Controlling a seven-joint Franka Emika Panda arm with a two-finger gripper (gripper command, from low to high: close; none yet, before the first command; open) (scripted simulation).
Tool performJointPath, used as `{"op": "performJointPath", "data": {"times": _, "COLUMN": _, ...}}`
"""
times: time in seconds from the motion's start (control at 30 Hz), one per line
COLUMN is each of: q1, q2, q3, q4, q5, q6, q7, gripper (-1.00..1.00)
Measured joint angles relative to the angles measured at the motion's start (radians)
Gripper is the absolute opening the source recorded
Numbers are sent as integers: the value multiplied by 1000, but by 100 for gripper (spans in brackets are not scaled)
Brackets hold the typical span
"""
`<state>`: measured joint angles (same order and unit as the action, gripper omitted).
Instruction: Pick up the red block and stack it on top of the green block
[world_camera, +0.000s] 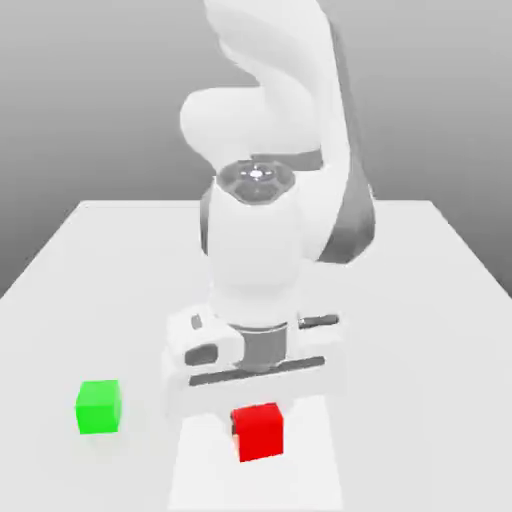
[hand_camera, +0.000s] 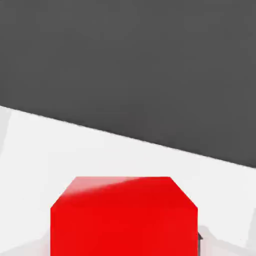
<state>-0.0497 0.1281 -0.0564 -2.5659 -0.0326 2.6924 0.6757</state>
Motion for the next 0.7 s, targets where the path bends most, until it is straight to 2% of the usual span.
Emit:
{"op": "performJointPath", "data": {"times": 0.17, "q1": -114, "q2": -74, "q3": -98, "q4": -52, "q5": -17, "q6": -19, "q7": 211, "gripper": -100}}
{"op": "performJointPath", "data": {"times": 0.37, "q1": -265, "q2": -159, "q3": -169, "q4": -115, "q5": 0, "q6": -41, "q7": 438, "gripper": -100}}
{"op": "performJointPath", "data": {"times": 0.57, "q1": -302, "q2": -14, "q3": -134, "q4": -121, "q5": 100, "q6": 107, "q7": 419, "gripper": -100}}
{"op": "performJointPath", "data": {"times": 0.6, "q1": -309, "q2": 18, "q3": -122, "q4": -119, "q5": 118, "q6": 136, "q7": 406, "gripper": 100}}
{"op": "performJointPath", "data": {"times": 0.7, "q1": -310, "q2": 18, "q3": -122, "q4": -119, "q5": 118, "q6": 136, "q7": 406, "gripper": 100}}
